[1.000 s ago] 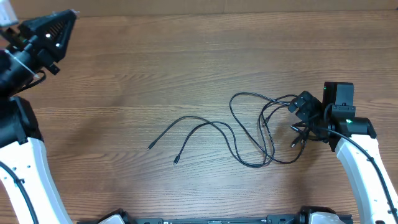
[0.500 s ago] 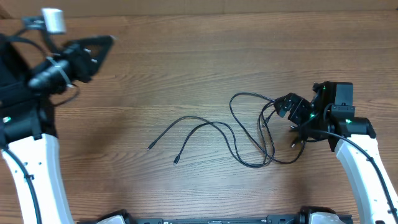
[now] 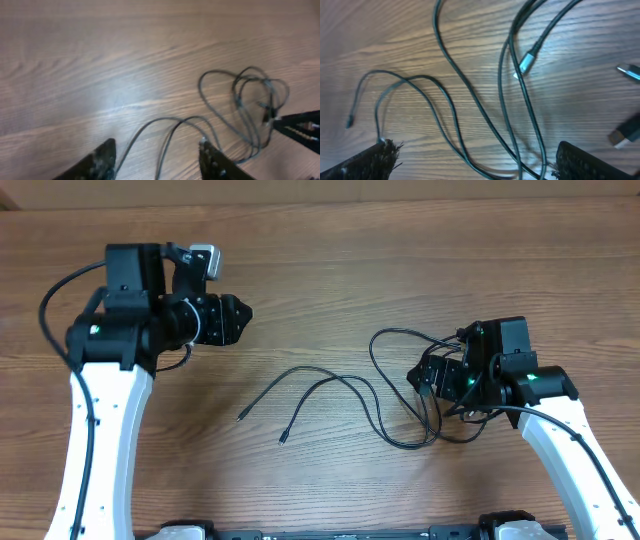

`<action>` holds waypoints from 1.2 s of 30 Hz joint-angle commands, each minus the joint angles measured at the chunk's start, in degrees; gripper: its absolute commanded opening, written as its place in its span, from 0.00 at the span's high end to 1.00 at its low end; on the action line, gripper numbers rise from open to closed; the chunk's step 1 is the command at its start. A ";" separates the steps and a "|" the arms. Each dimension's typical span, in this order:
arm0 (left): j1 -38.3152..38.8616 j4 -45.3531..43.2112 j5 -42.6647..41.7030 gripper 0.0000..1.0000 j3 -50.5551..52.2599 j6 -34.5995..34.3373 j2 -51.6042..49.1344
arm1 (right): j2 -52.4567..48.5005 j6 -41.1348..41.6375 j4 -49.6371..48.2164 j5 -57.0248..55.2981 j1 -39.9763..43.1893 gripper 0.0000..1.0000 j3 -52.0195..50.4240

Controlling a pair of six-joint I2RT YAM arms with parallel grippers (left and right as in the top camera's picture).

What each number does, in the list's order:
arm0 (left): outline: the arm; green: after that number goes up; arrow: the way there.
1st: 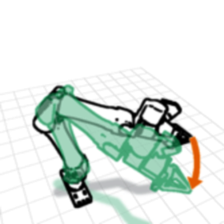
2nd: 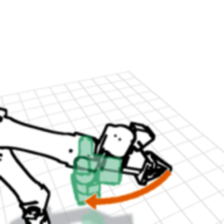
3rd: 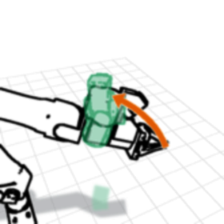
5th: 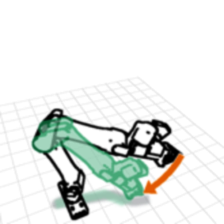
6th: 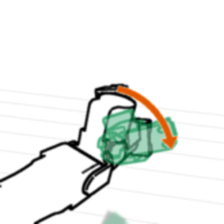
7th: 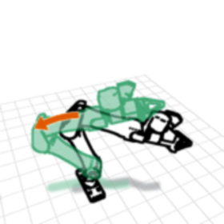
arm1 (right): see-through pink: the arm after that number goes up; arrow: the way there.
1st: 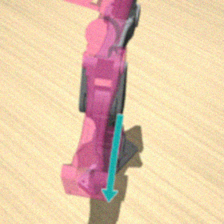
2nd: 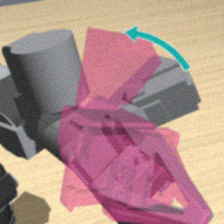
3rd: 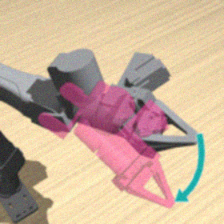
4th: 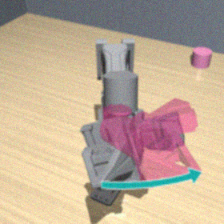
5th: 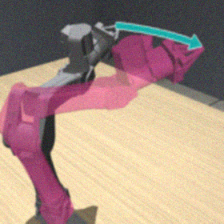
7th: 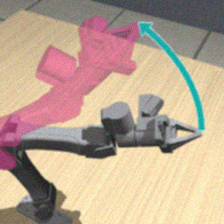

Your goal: Untangle cables

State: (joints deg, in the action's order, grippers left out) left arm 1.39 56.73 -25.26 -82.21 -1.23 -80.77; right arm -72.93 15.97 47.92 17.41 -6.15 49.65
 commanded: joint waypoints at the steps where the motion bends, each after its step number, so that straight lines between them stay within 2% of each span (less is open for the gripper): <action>1: 1.29 0.37 2.75 0.44 -0.44 1.25 -3.96 | 0.79 -1.57 0.48 -2.99 -0.26 0.00 0.87; 4: 1.31 0.17 2.69 0.43 -0.44 1.22 -6.40 | 0.79 -2.56 0.61 -3.91 -0.26 0.02 -0.48; 8: 1.31 -0.02 2.69 0.42 -0.44 1.22 -7.10 | 0.68 -3.26 -0.20 -4.72 -0.26 0.16 -3.98; 11: 1.31 -0.17 2.75 0.40 -0.44 1.25 -7.08 | 0.22 -3.21 -1.57 -4.68 -0.26 0.23 -6.51; 12: 1.31 -0.15 2.78 0.25 -0.44 1.25 -7.08 | -0.04 -3.19 -2.43 -4.68 -0.26 0.23 -7.45; 15: 1.31 -0.13 2.80 0.00 -0.44 1.25 -7.10 | -0.50 -3.19 -3.45 -4.70 -0.26 0.24 -8.41; 19: 1.31 -0.13 2.82 0.00 -0.44 1.25 -7.08 | -2.21 -3.19 -7.54 -4.70 -0.26 0.37 -10.99; 24: 1.31 -0.15 2.82 0.00 -0.44 1.25 -7.10 | -6.47 -3.17 -11.91 -4.52 -0.20 0.40 -13.68; 32: 1.27 -0.15 2.82 0.00 -0.44 1.27 -7.10 | -7.04 -1.01 -12.74 -4.26 -0.22 0.96 -13.57; 36: 1.27 -0.15 2.82 0.00 -0.44 1.25 -7.10 | -7.02 -1.05 -12.72 -4.28 -0.22 0.96 -13.55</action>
State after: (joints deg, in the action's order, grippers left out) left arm 2.28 56.80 -22.63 -82.21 -0.64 -87.83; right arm -79.83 14.94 35.55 13.26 -6.13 36.14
